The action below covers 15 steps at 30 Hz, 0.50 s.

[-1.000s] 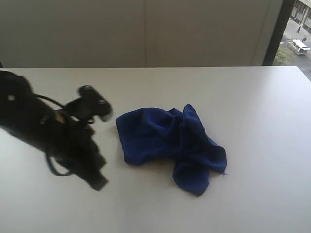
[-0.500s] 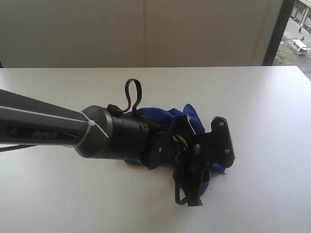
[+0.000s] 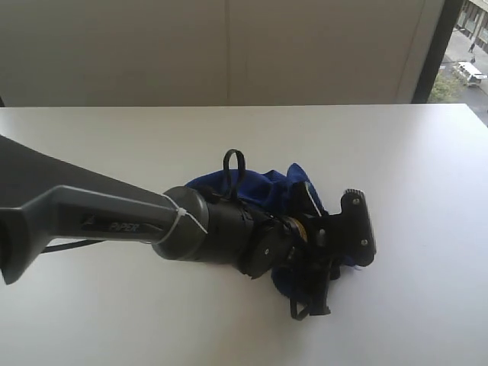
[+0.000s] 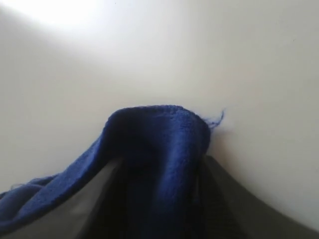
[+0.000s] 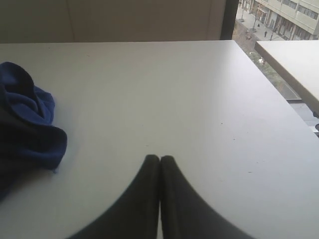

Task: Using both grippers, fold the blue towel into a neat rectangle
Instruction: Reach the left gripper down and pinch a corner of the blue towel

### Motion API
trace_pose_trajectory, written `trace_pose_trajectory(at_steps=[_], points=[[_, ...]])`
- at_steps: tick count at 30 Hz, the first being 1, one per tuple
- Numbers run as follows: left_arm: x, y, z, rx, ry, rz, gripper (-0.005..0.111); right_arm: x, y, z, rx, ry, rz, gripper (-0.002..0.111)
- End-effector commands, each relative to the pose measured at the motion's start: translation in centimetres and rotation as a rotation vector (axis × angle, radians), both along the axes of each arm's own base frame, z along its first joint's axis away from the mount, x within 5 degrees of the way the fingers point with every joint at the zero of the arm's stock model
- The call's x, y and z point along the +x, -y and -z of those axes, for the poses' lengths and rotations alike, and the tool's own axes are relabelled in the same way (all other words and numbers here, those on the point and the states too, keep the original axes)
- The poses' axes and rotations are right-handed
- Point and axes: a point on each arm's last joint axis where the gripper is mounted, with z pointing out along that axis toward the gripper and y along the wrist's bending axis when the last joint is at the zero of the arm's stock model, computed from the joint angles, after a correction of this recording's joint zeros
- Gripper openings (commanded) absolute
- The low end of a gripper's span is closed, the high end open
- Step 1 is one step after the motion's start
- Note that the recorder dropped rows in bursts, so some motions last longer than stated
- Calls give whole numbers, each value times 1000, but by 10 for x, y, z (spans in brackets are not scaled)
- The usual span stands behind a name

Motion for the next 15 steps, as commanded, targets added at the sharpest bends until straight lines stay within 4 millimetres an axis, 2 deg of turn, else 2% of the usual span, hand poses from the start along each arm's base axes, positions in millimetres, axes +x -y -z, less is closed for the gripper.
trace_pose_trajectory(at_steps=[1,5,8,10,11,12,13,15], points=[[0,6,-2,13,-34,5,51,0,0,1,-13,1,-5,0],[0,9,-3,31,-53,12,51,0,0,1,-13,1,-5,0],[0,9,4,49,-67,14,50,0,0,1,-13,1,-5,0],[-2,9,7,71,-86,20,40,0,0,1,-13,1,-5,0],[-5,10,7,74,-88,27,25,0,0,1,-13,1,-5,0],[-5,11,7,70,-83,29,17,0,0,1,-13,1,-5,0],[-9,15,4,63,-66,46,3,0,0,1,-13,1,-5,0],[-12,18,-14,35,-28,67,0,0,0,1,-13,1,-5,0]])
